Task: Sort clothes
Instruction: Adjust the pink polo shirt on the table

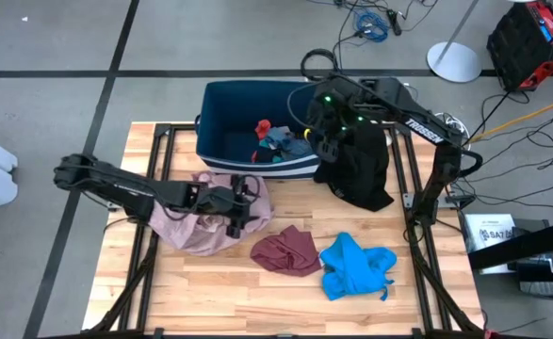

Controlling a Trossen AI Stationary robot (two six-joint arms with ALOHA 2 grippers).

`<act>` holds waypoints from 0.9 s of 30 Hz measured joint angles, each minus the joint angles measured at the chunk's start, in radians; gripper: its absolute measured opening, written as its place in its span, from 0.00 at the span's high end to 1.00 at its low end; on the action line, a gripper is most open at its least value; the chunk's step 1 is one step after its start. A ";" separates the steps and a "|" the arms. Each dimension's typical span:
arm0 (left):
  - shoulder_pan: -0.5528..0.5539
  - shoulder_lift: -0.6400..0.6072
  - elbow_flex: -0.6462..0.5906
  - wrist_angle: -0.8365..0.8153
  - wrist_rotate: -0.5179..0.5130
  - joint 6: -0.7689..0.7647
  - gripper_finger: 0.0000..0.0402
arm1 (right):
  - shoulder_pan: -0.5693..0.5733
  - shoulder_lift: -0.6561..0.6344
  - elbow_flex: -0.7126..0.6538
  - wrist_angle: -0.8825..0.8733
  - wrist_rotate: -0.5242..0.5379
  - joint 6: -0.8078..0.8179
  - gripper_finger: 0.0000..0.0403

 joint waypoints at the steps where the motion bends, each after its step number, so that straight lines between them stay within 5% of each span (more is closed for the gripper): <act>1: 0.000 0.014 0.000 0.015 -0.012 0.000 0.25 | 0.000 -0.004 0.000 -0.006 0.000 0.006 0.48; 16: -0.004 0.217 0.001 -0.055 0.104 -0.050 0.28 | 0.038 -0.069 0.000 -0.019 0.022 0.042 0.48; 20: -0.034 0.222 0.011 -0.097 0.061 -0.050 0.48 | 0.054 -0.069 -0.001 -0.043 0.022 0.038 0.48; 25: -0.054 0.222 0.057 -0.229 -0.047 -0.055 0.91 | 0.065 -0.088 -0.002 -0.056 0.024 0.042 0.48; 27: -0.058 0.222 0.089 -0.272 -0.050 -0.091 0.96 | 0.066 -0.101 -0.002 -0.056 0.024 0.042 0.48</act>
